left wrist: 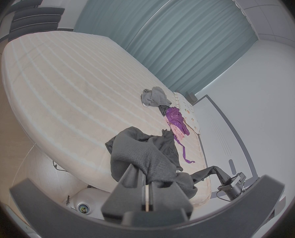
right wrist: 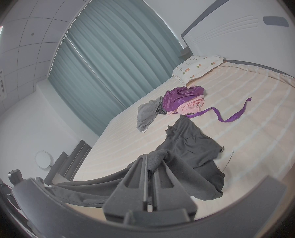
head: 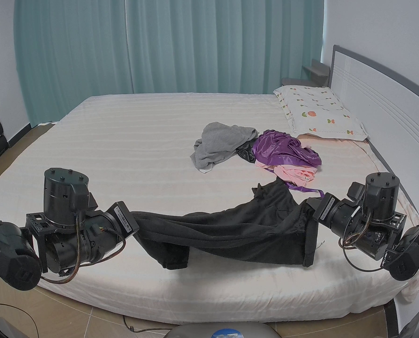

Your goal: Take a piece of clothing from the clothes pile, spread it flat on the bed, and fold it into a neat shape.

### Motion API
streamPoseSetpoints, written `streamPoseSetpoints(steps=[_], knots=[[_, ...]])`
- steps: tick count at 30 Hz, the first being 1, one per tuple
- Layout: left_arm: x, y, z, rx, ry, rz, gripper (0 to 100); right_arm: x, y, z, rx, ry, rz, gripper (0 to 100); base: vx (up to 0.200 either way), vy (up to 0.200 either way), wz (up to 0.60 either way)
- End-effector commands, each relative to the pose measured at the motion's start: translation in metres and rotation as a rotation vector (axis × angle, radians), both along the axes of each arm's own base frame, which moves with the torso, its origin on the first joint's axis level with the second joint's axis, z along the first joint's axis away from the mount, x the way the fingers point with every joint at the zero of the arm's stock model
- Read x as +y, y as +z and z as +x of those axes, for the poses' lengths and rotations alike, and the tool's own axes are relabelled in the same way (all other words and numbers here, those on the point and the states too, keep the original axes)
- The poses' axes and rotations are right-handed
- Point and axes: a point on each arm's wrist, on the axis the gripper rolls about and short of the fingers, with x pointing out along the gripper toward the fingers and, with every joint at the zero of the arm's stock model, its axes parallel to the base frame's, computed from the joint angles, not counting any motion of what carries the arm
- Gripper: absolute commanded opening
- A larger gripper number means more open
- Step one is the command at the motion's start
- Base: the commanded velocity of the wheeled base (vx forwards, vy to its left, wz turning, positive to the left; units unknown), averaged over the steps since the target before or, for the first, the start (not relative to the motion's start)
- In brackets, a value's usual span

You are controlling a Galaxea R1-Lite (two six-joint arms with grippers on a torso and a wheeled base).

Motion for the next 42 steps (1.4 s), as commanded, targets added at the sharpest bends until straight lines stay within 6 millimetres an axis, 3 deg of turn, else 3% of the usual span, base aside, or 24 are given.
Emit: streamPoseSetpoints(steps=[1, 42], knots=[[-0.0001, 0.0033, -0.0033, -0.012, -0.008, -0.007, 0, 0.0031, -0.0023, -0.0005, 0.001, -0.011, -0.017, 0, 0.0, 0.2, 0.0], [0.0029, 0.0096, -0.0055, -0.034, -0.003, -0.019, 0, 0.0037, 0.0022, 0.0013, -0.062, -0.013, 0.029, 0, 0.0, 0.2, 0.0]])
